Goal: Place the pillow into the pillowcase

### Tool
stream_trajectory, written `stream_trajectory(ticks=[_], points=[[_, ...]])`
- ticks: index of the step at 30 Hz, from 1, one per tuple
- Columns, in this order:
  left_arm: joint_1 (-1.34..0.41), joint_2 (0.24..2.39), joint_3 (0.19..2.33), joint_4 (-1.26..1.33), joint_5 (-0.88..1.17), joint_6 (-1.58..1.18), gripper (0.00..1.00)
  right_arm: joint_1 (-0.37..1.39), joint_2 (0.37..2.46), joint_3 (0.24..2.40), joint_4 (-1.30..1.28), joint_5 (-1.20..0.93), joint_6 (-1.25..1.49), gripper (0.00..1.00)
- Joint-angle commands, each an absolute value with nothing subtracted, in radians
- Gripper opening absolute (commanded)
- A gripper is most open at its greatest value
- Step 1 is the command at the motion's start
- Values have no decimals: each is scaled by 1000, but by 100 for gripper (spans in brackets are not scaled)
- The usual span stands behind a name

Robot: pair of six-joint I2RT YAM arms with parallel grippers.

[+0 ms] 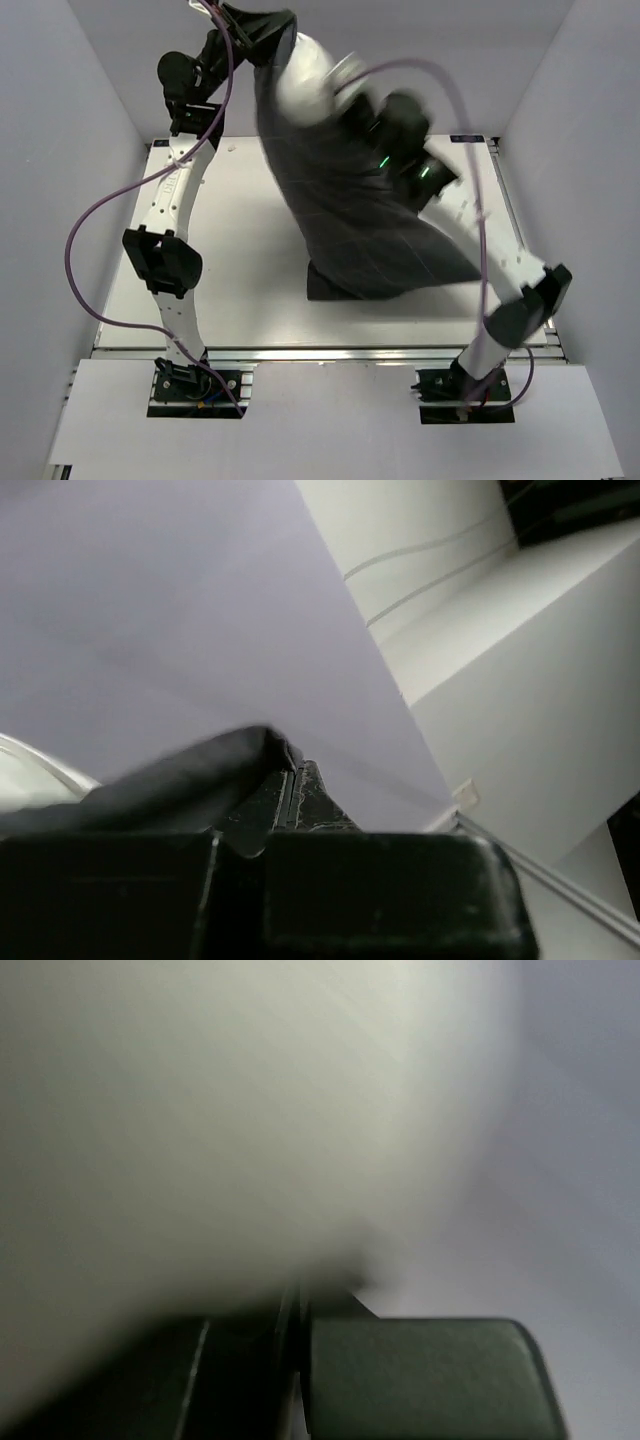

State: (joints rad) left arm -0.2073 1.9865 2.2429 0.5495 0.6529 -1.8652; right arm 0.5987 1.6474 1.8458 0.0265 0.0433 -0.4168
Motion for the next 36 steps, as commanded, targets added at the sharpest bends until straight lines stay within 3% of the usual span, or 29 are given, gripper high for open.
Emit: stream_trajectory(ticks=[1,3,5,7,11,14,17,18,20,23,25,28,32,34,36], points=[[-206,1996,2339,581,595,-1881,0,1033,1381,1848,148,-150,-528,0],[-206,2006,2368,572,595,-1884,0,1062,1393,1861,194,-71,-590,0],[-206,1997,2362,575,595,-1887,0,969,1466,1914,256,36,-626,0],[-206,1985,2336,581,592,-1887,0,702,1602,2017,275,63,-530,0],[-206,1957,2306,595,588,-1888,0,320,1879,2454,163,196,-431,0],[-206,1962,2312,592,589,-1887,0,302,1872,2450,19,135,-365,0],[-206,1979,2319,588,588,-1888,0,437,1590,2117,214,-45,-374,0],[-206,1996,2327,584,588,-1887,0,616,1524,1948,263,-64,-432,0],[-206,2013,2358,574,588,-1887,0,855,1470,1963,159,-89,-462,0],[-204,2029,2350,581,597,-1893,0,934,1548,2196,-32,-63,-442,0],[-204,2020,2333,594,598,-1896,0,913,1578,2212,91,51,-523,0],[-204,2013,2318,600,588,-1894,0,697,1624,2181,221,83,-542,0],[-204,2014,2352,586,581,-1896,0,392,1804,2380,131,155,-471,0],[-204,2013,2356,583,583,-1896,0,370,1815,2384,83,141,-414,0],[-204,2011,2352,581,584,-1894,0,409,1697,2297,64,45,-336,0]])
